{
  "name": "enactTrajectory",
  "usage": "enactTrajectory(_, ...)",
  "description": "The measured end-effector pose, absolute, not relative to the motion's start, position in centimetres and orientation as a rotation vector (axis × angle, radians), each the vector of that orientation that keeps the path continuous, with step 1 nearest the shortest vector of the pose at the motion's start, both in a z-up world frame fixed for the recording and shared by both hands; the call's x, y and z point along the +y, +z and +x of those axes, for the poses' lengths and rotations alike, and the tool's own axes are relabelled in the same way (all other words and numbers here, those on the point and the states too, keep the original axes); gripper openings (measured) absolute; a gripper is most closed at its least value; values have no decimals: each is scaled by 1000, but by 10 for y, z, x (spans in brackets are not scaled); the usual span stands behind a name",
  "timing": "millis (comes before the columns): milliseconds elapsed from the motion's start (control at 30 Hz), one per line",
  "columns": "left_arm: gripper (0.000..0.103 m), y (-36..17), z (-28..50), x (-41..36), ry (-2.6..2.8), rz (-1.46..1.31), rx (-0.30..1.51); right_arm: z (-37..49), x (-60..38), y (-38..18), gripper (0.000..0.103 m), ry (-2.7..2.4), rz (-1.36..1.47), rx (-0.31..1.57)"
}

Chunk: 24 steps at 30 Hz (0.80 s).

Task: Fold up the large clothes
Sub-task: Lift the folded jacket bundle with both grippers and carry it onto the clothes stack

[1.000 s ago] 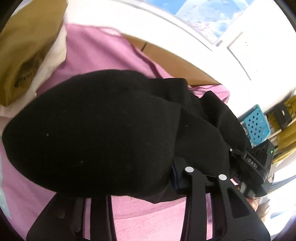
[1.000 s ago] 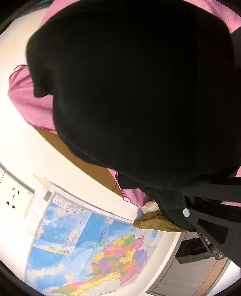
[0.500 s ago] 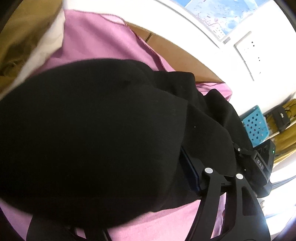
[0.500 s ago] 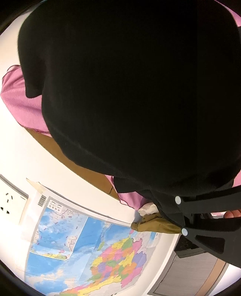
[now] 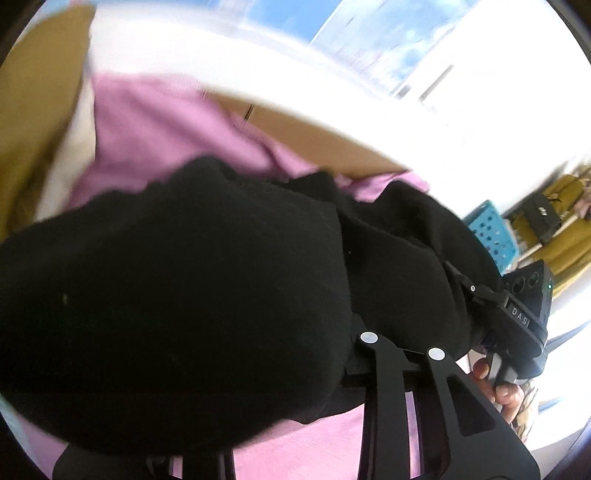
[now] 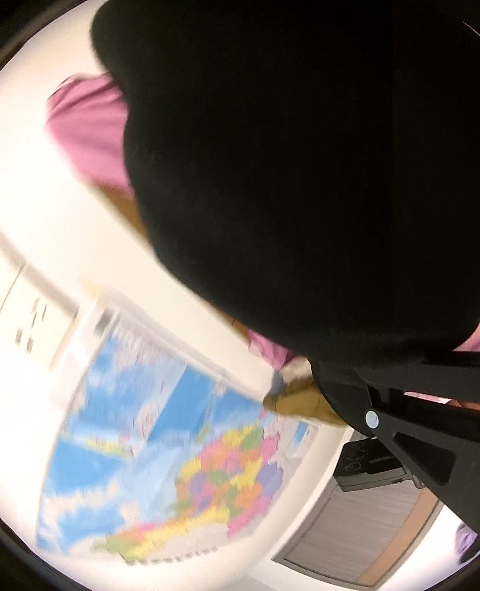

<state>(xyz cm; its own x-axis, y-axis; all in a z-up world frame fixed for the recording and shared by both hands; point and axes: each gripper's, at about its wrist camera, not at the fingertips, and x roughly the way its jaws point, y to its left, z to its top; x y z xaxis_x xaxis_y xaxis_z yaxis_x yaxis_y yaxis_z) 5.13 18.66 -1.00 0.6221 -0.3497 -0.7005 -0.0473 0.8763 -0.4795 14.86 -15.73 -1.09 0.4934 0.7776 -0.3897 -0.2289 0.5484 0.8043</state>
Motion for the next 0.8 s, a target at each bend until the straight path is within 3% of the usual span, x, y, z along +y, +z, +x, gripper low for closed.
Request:
enactTrajectory(433, 29, 161, 11, 260, -180, -405, 608, 141, -67, 172, 18, 930, 599, 559)
enactTrajectory(667, 29, 258, -23, 372, -38, -386, 412, 160, 64, 265, 18, 1121, 550, 418)
enactTrajectory(800, 32, 271, -42, 442, 65, -366, 329, 171, 146, 276, 18, 1225, 503, 383)
